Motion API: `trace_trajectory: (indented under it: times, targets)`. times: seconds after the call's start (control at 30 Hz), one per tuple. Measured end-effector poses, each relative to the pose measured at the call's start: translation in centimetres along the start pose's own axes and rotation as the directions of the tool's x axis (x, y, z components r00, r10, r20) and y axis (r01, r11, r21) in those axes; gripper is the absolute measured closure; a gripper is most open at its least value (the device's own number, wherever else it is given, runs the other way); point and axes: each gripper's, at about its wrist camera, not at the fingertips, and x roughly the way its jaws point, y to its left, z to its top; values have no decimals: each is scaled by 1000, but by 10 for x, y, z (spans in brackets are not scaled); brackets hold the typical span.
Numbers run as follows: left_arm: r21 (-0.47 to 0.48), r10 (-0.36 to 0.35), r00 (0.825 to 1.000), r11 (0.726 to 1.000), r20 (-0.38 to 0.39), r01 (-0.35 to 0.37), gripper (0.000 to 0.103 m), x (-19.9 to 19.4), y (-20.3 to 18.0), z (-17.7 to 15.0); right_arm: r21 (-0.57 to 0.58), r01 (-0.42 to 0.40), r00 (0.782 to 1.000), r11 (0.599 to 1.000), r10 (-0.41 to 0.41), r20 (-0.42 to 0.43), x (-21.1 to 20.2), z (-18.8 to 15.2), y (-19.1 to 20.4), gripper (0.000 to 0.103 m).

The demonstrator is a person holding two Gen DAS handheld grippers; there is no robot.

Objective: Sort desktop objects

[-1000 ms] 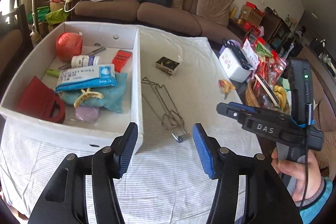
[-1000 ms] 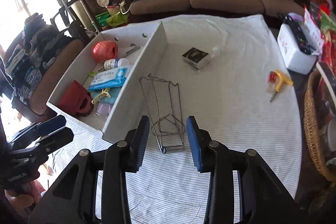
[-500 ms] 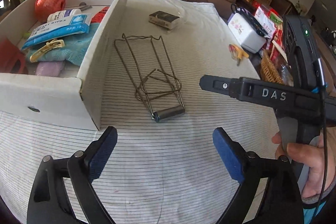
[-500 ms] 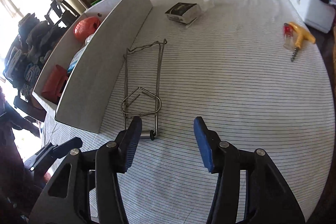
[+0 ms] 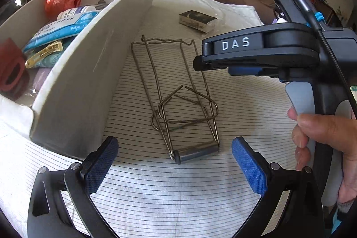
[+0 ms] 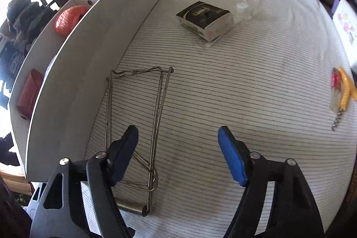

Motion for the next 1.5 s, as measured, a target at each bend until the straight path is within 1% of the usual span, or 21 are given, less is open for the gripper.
trace_trajectory:
  times: [0.07,0.17,0.23,0.27,0.33,0.37,0.47,0.6,0.63,0.67,0.7,1.0,1.1,1.13,1.17,1.23,1.27,1.3,1.33,1.37,1.5]
  targets:
    - [-23,-9,1000,1000,-28,9,8,10,0,2,-17,2,1000,1000,-3,-13,10,5,5,59]
    - [-15,-13,999,1000,-39,12,12,16,-4,5,-39,13,1000,999,-14,-13,20,7,12,61]
    - [2,-34,998,999,-45,34,14,16,-7,6,-62,41,999,997,-42,-2,21,7,15,77]
    - [15,-35,998,999,-48,36,17,16,-8,5,-62,34,999,997,-34,-3,22,8,14,78]
    - [20,-34,998,999,-48,35,24,14,-8,4,-54,10,1000,999,-10,-4,21,8,13,94]
    - [23,-29,998,999,-48,30,27,13,-9,4,-51,2,1000,999,-2,1,20,8,12,96]
    - [22,-41,998,999,-57,42,32,12,-10,3,-54,18,1000,998,-17,23,18,4,14,96]
    - [25,-51,996,998,-68,53,33,10,-11,1,-38,21,999,999,-19,28,14,-2,9,96]
    - [27,-53,996,998,-68,55,38,9,-12,0,-33,20,999,999,-19,27,12,-3,6,96]
    - [31,-61,996,998,-70,63,48,8,-14,-2,-30,24,999,999,-23,27,10,-6,3,96]
    - [35,-68,995,997,-74,71,50,7,-16,-3,-26,31,999,999,-30,26,7,-8,0,96]
    - [38,-113,989,992,-99,117,51,9,-31,1,7,24,999,1000,-25,33,-19,-32,-23,97]
    - [52,-138,981,988,-136,146,53,16,-36,3,25,15,999,1000,-16,37,-27,-41,-30,97]
    - [58,-136,979,988,-149,146,68,19,-37,3,31,14,999,999,-15,34,-28,-45,-33,97]
    - [77,-121,982,988,-145,133,75,19,-39,3,35,13,999,999,-14,31,-29,-49,-36,97]
    - [80,-115,980,988,-161,129,76,21,-41,4,51,3,1000,999,-4,27,-30,-57,-41,96]
    - [85,-108,980,989,-169,123,72,21,-43,4,63,-5,1000,998,4,25,-30,-61,-43,96]
    - [85,-114,977,988,-178,131,68,21,-45,5,78,-15,1000,997,14,25,-31,-64,-46,95]
    - [72,-132,974,986,-186,147,55,21,-46,6,93,-29,999,995,27,23,-31,-67,-49,95]
    - [71,-135,972,986,-191,151,51,21,-48,5,104,-43,999,994,42,16,-29,-69,-51,95]
    - [155,-81,979,982,-184,111,50,21,-62,1,122,-54,998,991,53,14,-28,-71,-53,91]
